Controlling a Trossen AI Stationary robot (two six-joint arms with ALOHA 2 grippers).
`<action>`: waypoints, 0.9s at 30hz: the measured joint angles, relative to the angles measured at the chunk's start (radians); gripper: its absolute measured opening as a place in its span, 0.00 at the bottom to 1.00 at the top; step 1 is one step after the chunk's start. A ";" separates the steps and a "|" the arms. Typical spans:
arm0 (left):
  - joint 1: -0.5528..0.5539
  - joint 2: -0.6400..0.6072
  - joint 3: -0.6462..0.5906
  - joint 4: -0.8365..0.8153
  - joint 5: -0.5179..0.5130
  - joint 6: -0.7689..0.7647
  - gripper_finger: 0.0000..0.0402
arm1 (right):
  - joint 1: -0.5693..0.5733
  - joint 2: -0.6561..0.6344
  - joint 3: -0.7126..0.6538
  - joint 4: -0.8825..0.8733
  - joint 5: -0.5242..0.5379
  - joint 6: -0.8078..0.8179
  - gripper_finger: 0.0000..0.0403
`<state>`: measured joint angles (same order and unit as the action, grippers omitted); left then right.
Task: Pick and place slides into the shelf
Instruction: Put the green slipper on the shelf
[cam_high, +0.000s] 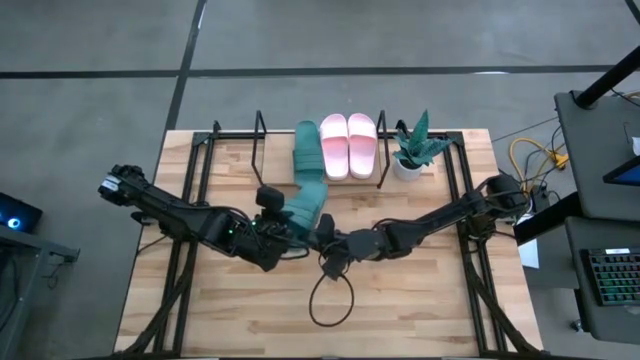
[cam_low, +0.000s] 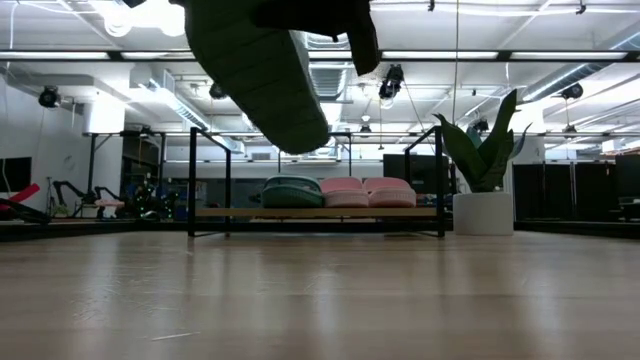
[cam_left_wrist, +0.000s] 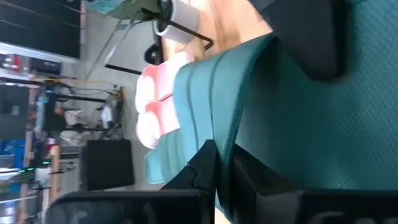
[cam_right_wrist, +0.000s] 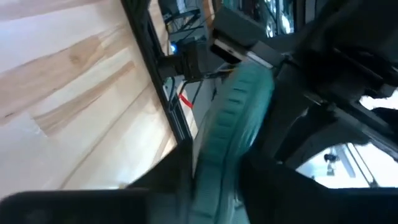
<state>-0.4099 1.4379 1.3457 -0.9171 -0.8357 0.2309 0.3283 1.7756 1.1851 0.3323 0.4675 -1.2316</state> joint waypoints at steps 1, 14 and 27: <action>0.000 -0.003 0.000 0.001 -0.013 0.009 0.01 | 0.001 -0.002 0.000 -0.001 0.006 0.015 0.26; 0.008 -0.046 0.002 -0.017 -0.258 0.046 0.00 | 0.013 -0.105 -0.013 -0.122 0.095 0.220 0.47; 0.126 -0.022 -0.088 -0.010 -0.386 -0.014 0.00 | 0.024 -0.309 -0.161 -0.194 0.071 0.536 0.47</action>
<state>-0.2843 1.4157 1.2573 -0.9269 -1.2216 0.2171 0.3524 1.4669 1.0244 0.1385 0.5388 -0.6957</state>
